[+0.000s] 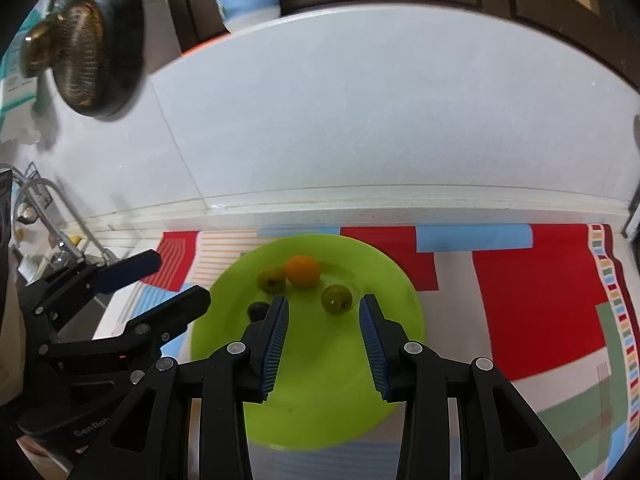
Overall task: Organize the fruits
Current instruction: 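Withdraw both tools from the plate toward the remaining yellow fruit and dark plum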
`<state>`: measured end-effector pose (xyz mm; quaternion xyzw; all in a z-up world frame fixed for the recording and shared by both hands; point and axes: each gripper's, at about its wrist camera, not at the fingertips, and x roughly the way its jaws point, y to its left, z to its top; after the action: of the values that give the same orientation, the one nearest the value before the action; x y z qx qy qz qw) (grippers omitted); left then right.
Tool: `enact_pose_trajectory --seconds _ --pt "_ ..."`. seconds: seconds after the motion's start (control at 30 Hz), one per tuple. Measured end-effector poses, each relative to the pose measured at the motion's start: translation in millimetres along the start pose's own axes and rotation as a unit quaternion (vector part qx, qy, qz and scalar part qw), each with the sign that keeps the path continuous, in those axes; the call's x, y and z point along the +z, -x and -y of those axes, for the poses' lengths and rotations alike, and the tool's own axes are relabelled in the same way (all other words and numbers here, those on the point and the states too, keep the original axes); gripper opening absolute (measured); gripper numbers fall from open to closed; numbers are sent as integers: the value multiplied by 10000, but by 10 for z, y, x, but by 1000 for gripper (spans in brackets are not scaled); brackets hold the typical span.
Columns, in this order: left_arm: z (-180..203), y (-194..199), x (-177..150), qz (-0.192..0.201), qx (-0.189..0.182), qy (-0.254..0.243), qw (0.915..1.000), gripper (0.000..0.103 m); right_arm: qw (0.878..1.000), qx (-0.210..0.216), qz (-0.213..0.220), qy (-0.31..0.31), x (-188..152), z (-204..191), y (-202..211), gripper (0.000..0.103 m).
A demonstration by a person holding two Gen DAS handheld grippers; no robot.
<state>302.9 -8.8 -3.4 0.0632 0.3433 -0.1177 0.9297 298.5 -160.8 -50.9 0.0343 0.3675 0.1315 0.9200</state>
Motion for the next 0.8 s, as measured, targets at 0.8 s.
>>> enact_pose_trajectory --seconds 0.8 --pt "631 1216 -515 554 193 -76 9982 86 9983 -4 569 112 -669 -40 1316 51"
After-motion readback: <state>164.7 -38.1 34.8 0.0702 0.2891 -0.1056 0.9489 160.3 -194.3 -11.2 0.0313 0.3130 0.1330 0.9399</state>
